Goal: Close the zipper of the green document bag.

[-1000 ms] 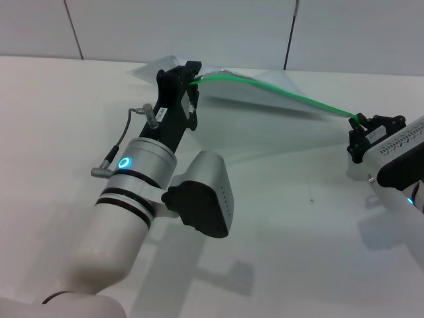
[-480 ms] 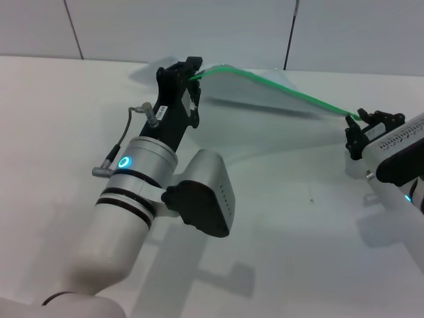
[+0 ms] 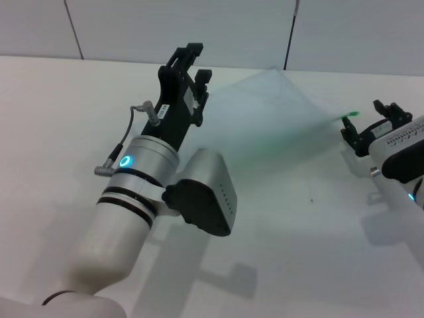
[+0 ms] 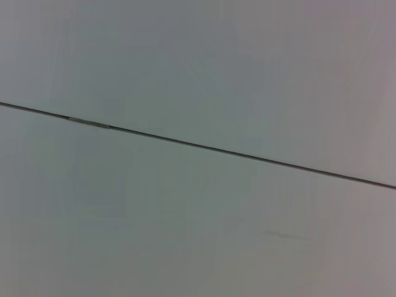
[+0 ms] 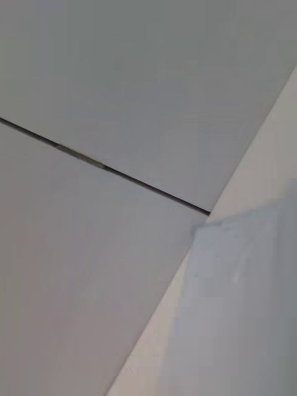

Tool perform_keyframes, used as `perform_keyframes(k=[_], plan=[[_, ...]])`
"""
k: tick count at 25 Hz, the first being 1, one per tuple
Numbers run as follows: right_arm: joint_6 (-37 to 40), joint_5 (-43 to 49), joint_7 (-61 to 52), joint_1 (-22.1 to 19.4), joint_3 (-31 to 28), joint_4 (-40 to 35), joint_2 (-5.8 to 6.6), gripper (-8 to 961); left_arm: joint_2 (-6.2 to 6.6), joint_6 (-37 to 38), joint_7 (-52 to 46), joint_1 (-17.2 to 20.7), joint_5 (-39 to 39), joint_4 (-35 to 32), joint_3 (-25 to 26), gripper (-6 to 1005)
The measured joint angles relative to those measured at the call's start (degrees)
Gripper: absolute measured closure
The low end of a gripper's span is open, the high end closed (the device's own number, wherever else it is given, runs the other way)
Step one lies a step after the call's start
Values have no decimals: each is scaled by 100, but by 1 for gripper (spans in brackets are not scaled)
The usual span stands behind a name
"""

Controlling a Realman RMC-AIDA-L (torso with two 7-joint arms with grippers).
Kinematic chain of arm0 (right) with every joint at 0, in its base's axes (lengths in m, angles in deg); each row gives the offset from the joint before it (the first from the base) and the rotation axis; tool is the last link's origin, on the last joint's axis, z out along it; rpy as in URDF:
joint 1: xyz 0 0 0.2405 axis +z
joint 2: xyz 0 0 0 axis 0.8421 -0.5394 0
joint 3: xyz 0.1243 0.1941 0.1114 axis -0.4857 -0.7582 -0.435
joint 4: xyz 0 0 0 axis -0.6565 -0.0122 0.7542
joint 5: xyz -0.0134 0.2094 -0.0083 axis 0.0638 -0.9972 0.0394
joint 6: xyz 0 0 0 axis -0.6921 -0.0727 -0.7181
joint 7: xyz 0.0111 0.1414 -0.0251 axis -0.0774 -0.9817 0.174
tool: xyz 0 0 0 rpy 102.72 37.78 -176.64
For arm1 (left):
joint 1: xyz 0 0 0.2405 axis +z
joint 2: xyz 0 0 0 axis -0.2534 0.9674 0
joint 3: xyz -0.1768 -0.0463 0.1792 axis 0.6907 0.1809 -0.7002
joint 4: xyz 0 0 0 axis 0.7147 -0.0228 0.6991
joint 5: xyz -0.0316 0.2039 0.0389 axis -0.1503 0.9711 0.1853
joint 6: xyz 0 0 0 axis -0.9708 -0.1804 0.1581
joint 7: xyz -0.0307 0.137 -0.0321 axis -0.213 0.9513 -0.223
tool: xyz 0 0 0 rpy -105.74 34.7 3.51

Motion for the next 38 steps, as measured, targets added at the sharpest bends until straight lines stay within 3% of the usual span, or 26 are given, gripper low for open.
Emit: perform_keyframes(k=[7,13,23,30,38], plan=[[-29,-2,4,-10,-12,-11,-5,211,-7,-60,8,28,110,-2,38,359],[-210,-131,7,-73,-13,-53,-8,140,-9,-62,8,32,110,2,46,215],[-531,-593,760,-475,-18,-893,27,143,16,-176,-222,97,110,-13,82,224],[-1350,-728,1327,-1272,-19,-2189,36,146,18,-1203,-1706,114,75,36,162,229],[-1463,-1054,1048,-1449,-53,-2486,36,149,-11,-1776,-3238,377,21,62,601,229]])
